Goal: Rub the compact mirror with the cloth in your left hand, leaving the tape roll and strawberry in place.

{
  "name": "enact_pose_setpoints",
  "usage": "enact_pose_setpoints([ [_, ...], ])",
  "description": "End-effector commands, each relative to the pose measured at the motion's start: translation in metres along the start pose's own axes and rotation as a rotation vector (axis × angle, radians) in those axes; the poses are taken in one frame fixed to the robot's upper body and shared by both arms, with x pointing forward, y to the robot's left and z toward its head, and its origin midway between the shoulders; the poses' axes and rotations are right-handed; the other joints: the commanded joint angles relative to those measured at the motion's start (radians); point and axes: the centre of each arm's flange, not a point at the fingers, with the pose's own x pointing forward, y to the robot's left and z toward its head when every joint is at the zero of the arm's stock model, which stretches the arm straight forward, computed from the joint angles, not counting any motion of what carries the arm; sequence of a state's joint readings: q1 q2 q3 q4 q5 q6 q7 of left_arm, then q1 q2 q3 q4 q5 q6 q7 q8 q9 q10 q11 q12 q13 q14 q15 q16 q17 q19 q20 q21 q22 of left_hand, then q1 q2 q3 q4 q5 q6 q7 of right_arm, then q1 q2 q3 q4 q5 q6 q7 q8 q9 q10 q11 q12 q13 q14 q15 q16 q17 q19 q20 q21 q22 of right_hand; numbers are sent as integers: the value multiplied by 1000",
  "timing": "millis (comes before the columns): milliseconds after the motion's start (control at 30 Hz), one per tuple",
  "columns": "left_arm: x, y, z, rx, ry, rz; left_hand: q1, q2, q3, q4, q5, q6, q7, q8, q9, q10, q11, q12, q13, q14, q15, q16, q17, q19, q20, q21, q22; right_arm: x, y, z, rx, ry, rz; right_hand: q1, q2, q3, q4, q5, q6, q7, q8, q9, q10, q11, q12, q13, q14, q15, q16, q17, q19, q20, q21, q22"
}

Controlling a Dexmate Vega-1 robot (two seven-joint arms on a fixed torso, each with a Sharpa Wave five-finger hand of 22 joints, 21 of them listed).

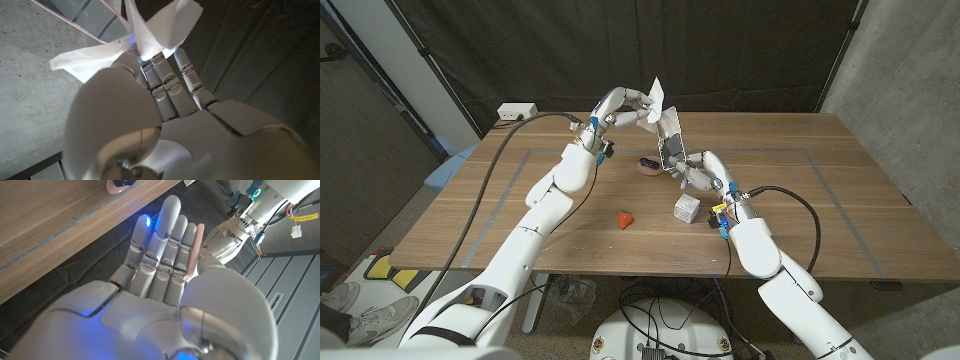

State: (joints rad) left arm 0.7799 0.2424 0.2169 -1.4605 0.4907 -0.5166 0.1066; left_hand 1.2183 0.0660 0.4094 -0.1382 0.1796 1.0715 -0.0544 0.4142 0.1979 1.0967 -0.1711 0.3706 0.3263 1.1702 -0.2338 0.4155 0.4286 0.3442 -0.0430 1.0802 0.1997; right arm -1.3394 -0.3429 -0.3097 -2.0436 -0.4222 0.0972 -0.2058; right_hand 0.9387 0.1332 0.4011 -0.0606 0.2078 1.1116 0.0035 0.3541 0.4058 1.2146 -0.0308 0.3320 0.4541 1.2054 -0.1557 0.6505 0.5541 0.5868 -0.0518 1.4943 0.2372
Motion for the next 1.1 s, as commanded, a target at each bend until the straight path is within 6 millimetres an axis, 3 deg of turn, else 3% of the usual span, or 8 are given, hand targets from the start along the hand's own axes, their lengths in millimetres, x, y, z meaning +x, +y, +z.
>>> enact_pose_setpoints([
  [33,15,-10,8,-40,-2,-18,4,-12,-10,-3,3,8,-24,-6,3,18,-22,2,88,-24,-5,-9,19,-55,-50,-7,0,10,6,10,-66,-42,-15,52,34,6,-7,6,17,-6,-7,4,76,60,-5,-4,-29,-41,-5,-1,4,-168,9,-2],
  [567,25,-19,9,-10,21,-81,13,-16,-31,-2,3,25,-11,-11,2,32,-16,-15,92,-22,-1,28,92,-66,-37,6,-2,17,9,18,-118,-78,-48,55,30,6,-10,9,24,-1,-13,6,80,61,-7,-5,-19,-40,-8,-3,7,-168,18,-17],
  [733,26,-21,8,22,39,-112,12,-27,-52,-1,2,32,-23,-15,3,40,-28,-31,88,-68,2,42,143,-97,-31,7,-1,18,9,19,-127,-85,-54,55,30,5,-10,9,27,-1,-14,7,80,61,-8,-5,-17,-40,-9,-3,7,-168,20,-20],
  [1100,30,-27,9,32,8,-229,16,-20,-67,2,4,36,-22,-21,3,51,-29,-42,93,-114,3,63,204,-115,-28,13,-2,22,11,20,-153,-95,-58,56,30,5,-11,8,28,0,-18,11,79,61,-8,-1,-16,-41,-11,-1,5,-168,23,-26],
])
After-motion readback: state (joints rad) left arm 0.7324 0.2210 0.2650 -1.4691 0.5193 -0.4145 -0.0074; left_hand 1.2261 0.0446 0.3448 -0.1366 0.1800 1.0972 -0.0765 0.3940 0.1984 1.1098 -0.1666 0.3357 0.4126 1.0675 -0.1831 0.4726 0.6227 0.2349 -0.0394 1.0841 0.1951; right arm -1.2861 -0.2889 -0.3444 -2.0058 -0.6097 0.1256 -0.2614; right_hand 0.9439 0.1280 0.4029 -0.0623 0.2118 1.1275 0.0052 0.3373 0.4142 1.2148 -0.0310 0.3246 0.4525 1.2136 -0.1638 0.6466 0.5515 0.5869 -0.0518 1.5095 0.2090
